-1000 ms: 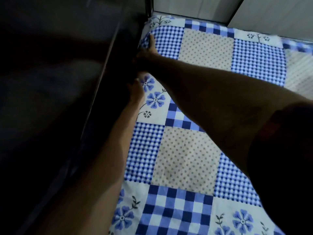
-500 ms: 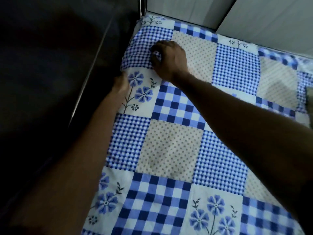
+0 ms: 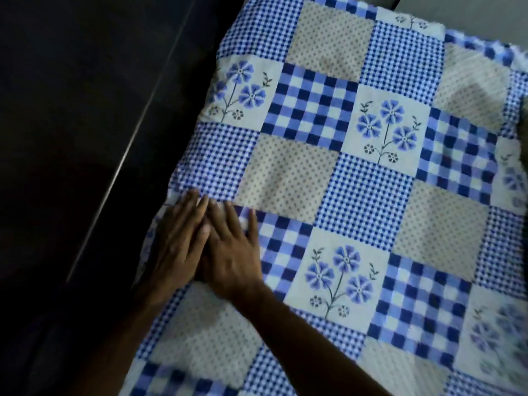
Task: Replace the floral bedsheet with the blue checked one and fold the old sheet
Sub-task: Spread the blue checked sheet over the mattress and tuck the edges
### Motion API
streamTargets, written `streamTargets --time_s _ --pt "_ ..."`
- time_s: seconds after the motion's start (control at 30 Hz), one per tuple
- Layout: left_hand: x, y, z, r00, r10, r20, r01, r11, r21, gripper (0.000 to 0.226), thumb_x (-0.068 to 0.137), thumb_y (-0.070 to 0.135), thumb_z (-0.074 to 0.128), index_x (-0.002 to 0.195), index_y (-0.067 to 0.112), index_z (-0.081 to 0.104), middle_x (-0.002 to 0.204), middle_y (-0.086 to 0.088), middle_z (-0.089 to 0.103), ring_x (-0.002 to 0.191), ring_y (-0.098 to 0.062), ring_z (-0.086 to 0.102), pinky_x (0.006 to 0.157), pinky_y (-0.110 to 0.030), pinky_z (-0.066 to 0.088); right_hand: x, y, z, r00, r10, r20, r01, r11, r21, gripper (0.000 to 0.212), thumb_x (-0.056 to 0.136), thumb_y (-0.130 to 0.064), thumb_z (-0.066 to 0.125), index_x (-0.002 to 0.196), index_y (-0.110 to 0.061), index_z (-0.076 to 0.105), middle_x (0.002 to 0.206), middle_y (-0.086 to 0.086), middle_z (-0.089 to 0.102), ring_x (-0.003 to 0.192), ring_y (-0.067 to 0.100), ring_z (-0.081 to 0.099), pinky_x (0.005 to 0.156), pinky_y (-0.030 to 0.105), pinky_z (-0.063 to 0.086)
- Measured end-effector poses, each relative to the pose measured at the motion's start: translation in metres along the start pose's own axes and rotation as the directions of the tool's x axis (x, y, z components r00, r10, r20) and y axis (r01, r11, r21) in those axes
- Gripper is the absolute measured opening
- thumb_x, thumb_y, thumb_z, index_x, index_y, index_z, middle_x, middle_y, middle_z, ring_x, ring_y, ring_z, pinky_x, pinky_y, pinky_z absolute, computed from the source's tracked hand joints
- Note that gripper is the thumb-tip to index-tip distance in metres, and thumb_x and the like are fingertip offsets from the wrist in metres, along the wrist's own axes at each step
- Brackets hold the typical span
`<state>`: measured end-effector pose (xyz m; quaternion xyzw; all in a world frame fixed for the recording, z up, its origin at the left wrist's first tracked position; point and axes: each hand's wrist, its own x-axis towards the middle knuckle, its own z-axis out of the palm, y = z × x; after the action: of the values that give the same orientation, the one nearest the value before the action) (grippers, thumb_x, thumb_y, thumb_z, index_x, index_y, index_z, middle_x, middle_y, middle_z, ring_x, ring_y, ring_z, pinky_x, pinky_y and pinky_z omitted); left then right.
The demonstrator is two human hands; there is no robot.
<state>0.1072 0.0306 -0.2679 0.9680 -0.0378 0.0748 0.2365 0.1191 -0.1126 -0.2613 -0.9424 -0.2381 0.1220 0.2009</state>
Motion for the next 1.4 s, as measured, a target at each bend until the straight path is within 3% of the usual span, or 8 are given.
streamTargets --time_s 0.17,0.37,0.57,0.77,0.97,1.07,1.2,1.4 --pt "-0.139 0.001 -0.019 0.986 0.138 0.088 -0.158 0.942 0.295 0.035 0.095 0.004 0.054 0.123 -0.017 0.056 0.148 -0.033 0.040 0.138 -0.053 0.035 0.102 -0.068 0.037 -0.099 0.019 -0.006 0.995 -0.089 0.036 0.090 0.996 -0.023 0.056 0.102 -0.047 0.034 0.152 -0.022 0.042 0.165 0.004 0.024 0.154 0.028 0.016 0.119 0.062 0.010" --pt "-0.250 0.021 -0.034 0.885 -0.465 -0.029 0.465 0.875 0.132 0.061 0.103 0.035 0.032 0.150 -0.004 0.034 0.152 -0.026 0.037 0.137 -0.042 0.041 0.112 -0.049 0.036 -0.156 0.085 -0.023 0.994 0.098 0.038 -0.096 0.994 -0.057 0.062 0.104 -0.053 0.022 0.160 -0.025 0.023 0.169 0.004 0.008 0.156 0.026 0.002 0.122 0.060 0.003" --pt "-0.304 0.079 -0.039 0.760 -0.645 -0.077 0.649 0.749 0.134 0.057 0.094 0.034 0.044 0.141 0.002 0.050 0.146 -0.020 0.048 0.129 -0.040 0.048 0.101 -0.051 0.045 -0.286 0.067 0.001 0.969 -0.169 0.182 0.184 0.980 -0.069 0.058 0.101 -0.050 0.037 0.153 -0.025 0.039 0.166 0.006 0.022 0.154 0.028 0.018 0.118 0.061 0.008" --pt "-0.289 0.172 -0.027 0.837 -0.547 0.025 0.547 0.837 0.026 0.039 0.094 0.032 0.047 0.110 0.007 0.071 0.110 -0.013 0.066 0.097 -0.037 0.063 0.082 -0.044 0.054 -0.396 0.073 -0.012 0.883 -0.388 0.264 0.351 0.919 0.178 0.035 0.085 -0.033 0.062 0.117 -0.022 0.071 0.143 0.005 0.057 0.130 0.028 0.054 0.105 0.051 0.042" --pt "-0.245 0.256 0.015 0.909 -0.306 0.283 0.337 0.939 -0.070 0.044 0.097 0.038 0.041 0.120 0.012 0.068 0.128 -0.010 0.059 0.120 -0.029 0.050 0.100 -0.044 0.047 -0.406 0.128 -0.061 0.985 -0.145 0.093 0.116 0.958 0.264 0.022 0.094 -0.019 0.056 0.108 -0.016 0.072 0.114 0.005 0.069 0.097 0.030 0.061 0.078 0.039 0.055" --pt "-0.226 0.291 0.038 0.898 -0.172 0.405 0.240 0.963 -0.122 0.034 0.101 0.029 0.045 0.115 0.009 0.070 0.117 -0.009 0.063 0.107 -0.028 0.055 0.094 -0.045 0.050 -0.403 0.168 -0.086 0.999 -0.026 0.045 0.014 0.967 0.253 0.020 0.091 -0.014 0.057 0.104 -0.013 0.073 0.107 0.006 0.070 0.094 0.030 0.059 0.075 0.041 0.054" --pt "-0.199 0.339 0.056 0.831 -0.100 0.547 0.300 0.908 -0.291 0.023 0.100 0.008 0.057 0.120 0.005 0.068 0.117 -0.012 0.068 0.105 -0.031 0.063 0.094 -0.042 0.051 -0.415 0.202 -0.141 0.985 0.166 -0.037 -0.146 0.937 0.318 0.022 0.094 -0.016 0.059 0.108 -0.016 0.075 0.112 0.002 0.072 0.102 0.029 0.063 0.080 0.043 0.056" --pt "-0.131 0.427 0.079 0.727 -0.258 0.636 0.576 0.734 -0.360 0.024 0.102 0.017 0.055 0.124 0.013 0.064 0.127 -0.008 0.064 0.110 -0.025 0.060 0.095 -0.038 0.048 -0.438 0.242 -0.258 0.852 0.263 -0.453 -0.179 0.959 0.220 0.022 0.093 -0.018 0.060 0.109 -0.015 0.074 0.108 0.003 0.072 0.096 0.021 0.062 0.083 0.032 0.047"
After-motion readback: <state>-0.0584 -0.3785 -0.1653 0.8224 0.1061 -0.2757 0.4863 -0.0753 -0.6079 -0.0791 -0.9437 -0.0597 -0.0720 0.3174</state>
